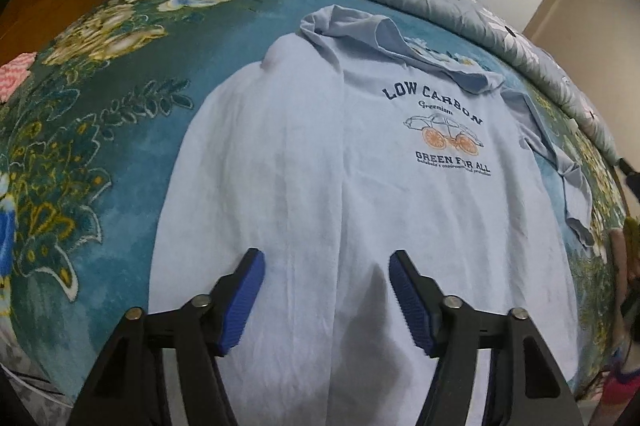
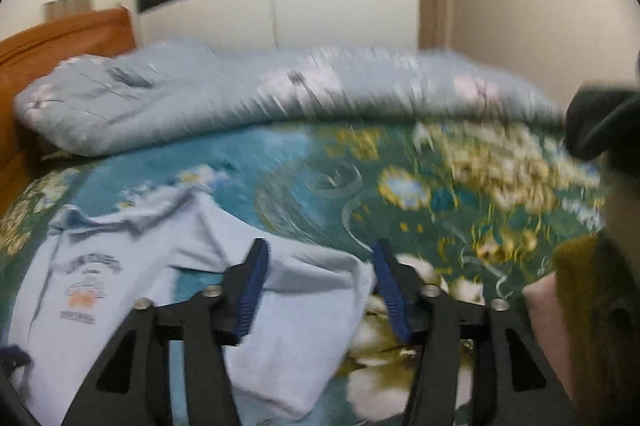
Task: Fold clothes
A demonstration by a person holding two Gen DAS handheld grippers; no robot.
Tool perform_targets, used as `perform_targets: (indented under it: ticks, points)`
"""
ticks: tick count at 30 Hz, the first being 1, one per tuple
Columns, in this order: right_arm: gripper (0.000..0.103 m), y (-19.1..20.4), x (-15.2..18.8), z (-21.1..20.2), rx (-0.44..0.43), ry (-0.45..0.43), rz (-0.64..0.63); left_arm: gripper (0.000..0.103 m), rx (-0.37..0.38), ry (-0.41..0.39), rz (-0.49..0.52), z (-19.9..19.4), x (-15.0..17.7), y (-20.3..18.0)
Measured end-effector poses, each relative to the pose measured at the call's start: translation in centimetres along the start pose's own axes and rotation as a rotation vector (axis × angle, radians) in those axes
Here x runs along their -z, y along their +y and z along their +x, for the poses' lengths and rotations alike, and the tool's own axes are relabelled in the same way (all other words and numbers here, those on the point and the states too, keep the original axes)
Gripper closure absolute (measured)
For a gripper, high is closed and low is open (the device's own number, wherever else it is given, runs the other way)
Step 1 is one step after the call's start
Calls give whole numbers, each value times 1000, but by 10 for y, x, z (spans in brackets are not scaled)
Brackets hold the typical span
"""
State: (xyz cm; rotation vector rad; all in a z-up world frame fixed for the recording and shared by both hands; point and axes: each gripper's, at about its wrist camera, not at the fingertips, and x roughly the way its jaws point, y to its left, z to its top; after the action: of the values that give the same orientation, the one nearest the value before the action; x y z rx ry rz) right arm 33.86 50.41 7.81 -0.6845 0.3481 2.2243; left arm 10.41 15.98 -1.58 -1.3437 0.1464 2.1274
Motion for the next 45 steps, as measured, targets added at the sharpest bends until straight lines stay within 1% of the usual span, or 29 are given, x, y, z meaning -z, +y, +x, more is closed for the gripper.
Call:
perform_targets:
  ticks: [1,2,3,4,5,7,8,11,13,15,18,19,20,22,23,25,27,28,29,30,31,33,37,38,41,43,44,45]
  points:
    - [32,11,5,-6,-53,-6,-8,51,-7,-5,-10,1,0,3]
    - [32,22,10,-11,-107,-12,-17,58,-10,-12,-21,1,0,6]
    - [32,34,17,-14,-157,-6,-29,61,-10,-18,-31,1,-1,9]
    - [32,47,25,-12,-203,17,-46,65,-7,-22,-39,1,-1,12]
    - [32,60,33,-11,-249,41,-62,78,-20,-29,-41,0,-1,14]
    - [32,87,51,-5,-320,88,-91,95,-56,-44,-39,-2,1,18]
    - [32,97,58,-1,-339,110,-92,97,-46,-49,-50,-3,2,22]
    - [32,115,74,10,-390,175,-83,98,6,-39,-76,-4,4,31]
    - [32,124,82,16,-416,212,-77,97,24,-29,-60,-5,5,30]
    - [32,128,86,19,-414,223,-81,89,38,-21,-38,-6,6,27]
    - [32,127,89,21,-409,239,-57,71,38,-24,16,-7,9,15]
    - [32,126,90,21,-411,244,-45,59,38,-20,44,-6,10,8]
    - [32,126,91,22,-413,249,-36,56,31,-17,71,-6,12,3]
    - [32,126,94,22,-409,252,-37,55,-24,-18,133,-5,15,-7]
    - [32,126,94,22,-409,255,-38,55,-56,-21,168,-4,17,-13]
    - [32,125,96,22,-412,262,-31,56,-89,-30,204,-3,19,-18]
    - [32,124,97,24,-413,272,-25,63,-110,-40,220,-4,22,-20]
    - [32,124,98,24,-414,277,-23,76,-125,-47,220,-6,23,-18]
    - [32,123,99,25,-415,281,-20,81,-129,-53,214,-8,23,-16]
    - [32,122,100,25,-416,283,-18,88,-116,-58,198,-10,23,-12]
    - [32,122,101,25,-418,281,-17,93,-99,-63,178,-12,23,-7]
    - [32,121,102,25,-423,281,-16,95,-57,-81,133,-18,20,4]
    - [32,120,102,26,-434,284,-16,97,63,-144,16,-36,2,35]
    - [32,120,102,27,-435,283,-17,97,56,-159,6,-40,-4,43]
    - [32,121,103,27,-430,279,-24,98,-51,-196,21,-49,-26,64]
    - [32,122,103,28,-427,278,-30,99,-116,-196,21,-50,-39,80]
    - [31,123,104,29,-427,277,-32,99,-112,-182,-7,-49,-46,91]
    - [30,124,104,29,-425,276,-35,99,-81,-173,-31,-50,-50,97]
